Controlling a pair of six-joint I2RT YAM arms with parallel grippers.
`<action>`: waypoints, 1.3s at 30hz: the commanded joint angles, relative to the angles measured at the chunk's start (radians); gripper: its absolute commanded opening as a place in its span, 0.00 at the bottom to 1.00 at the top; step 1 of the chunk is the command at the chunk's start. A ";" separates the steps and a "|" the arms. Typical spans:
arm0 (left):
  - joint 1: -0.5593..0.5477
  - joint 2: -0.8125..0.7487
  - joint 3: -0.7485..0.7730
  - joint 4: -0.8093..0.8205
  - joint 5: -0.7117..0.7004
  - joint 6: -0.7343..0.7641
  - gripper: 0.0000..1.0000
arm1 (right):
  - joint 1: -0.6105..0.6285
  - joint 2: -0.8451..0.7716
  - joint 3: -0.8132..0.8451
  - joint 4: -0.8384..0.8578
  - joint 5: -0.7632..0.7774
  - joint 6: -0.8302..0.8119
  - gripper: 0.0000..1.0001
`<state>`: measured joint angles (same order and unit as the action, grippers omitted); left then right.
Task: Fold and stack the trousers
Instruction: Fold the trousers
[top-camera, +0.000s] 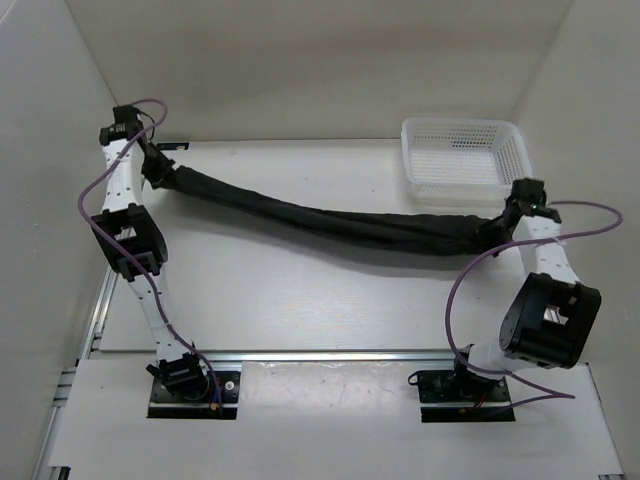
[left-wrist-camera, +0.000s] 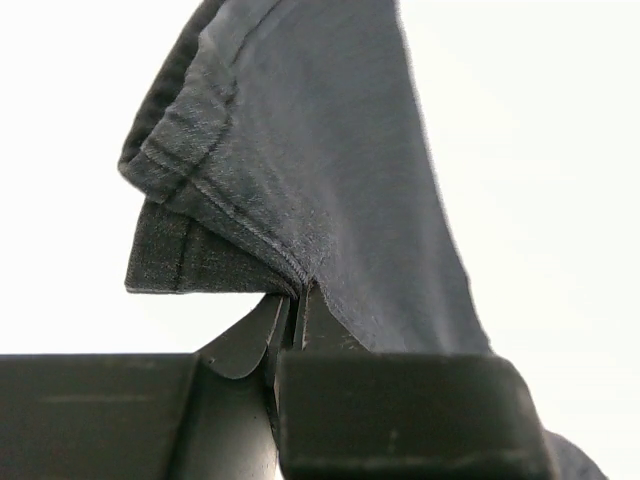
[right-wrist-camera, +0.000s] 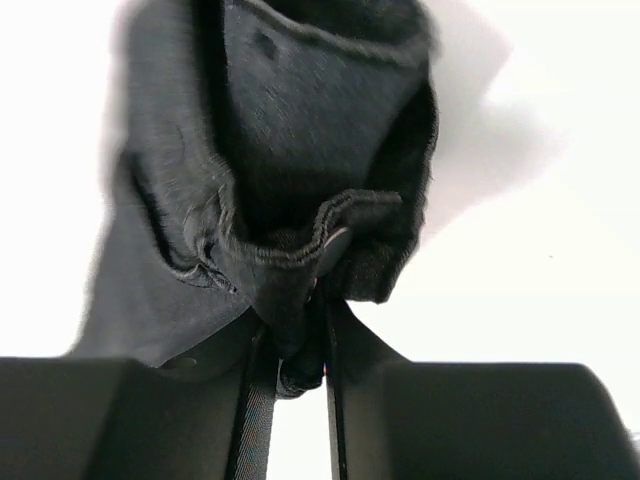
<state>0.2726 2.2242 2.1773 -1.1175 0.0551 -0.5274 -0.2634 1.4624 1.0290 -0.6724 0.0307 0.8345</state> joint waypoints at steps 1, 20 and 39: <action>0.016 0.006 0.246 -0.005 -0.006 0.012 0.10 | -0.043 -0.062 0.199 -0.050 0.117 -0.055 0.00; 0.108 -0.156 -0.342 0.099 -0.004 0.003 0.82 | -0.155 -0.382 -0.193 -0.113 0.147 -0.063 0.83; 0.137 -0.069 -0.464 0.157 0.239 0.046 0.95 | -0.063 -0.333 0.055 -0.136 0.032 -0.166 0.75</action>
<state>0.4168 2.1387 1.7260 -0.9943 0.2111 -0.4847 -0.3305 1.1343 1.0348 -0.8127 0.0937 0.7010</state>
